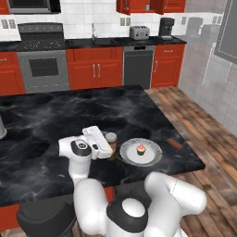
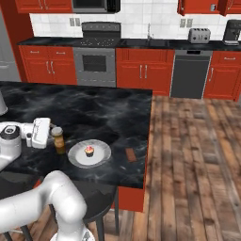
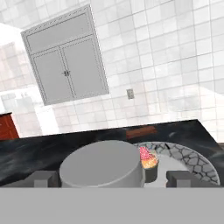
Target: Take the cinnamon bottle from the cabinet and place it on the dining table, next to the plate with the cupcake. Then take the chocolate from the dining counter and place it on the cupcake plate.
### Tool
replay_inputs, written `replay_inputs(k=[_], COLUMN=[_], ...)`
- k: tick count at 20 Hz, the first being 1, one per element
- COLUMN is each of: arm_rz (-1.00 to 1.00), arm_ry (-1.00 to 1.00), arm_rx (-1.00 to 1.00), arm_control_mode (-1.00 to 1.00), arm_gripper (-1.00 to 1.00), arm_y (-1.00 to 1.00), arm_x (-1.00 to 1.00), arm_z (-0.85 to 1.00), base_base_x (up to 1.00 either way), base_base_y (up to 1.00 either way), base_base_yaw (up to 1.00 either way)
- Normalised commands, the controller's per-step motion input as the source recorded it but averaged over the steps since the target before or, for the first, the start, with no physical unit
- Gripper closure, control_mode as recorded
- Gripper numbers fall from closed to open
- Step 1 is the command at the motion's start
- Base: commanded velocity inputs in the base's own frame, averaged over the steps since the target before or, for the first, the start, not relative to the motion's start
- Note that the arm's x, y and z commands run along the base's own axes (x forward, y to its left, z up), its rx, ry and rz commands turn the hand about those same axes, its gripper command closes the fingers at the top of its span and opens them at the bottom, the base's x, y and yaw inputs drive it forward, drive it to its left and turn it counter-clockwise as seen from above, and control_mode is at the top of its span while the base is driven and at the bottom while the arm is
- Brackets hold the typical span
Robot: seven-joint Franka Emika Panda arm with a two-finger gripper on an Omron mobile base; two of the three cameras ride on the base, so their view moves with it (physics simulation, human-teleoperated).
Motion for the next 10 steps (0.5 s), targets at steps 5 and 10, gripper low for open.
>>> replay_inputs(k=[5, 10], arm_rz=[0.00, 0.00], arm_ry=[-0.07, -0.03], arm_rx=[0.04, 0.10], arm_control_mode=[-1.00, -1.00], arm_gripper=[-1.00, -1.00], arm_y=[0.03, -0.08], arm_x=[-0.09, -0.19], arm_z=[1.00, 1.00], base_base_x=[0.00, 0.00], base_base_y=[0.00, 0.00], base_base_yaw=[0.00, 0.00])
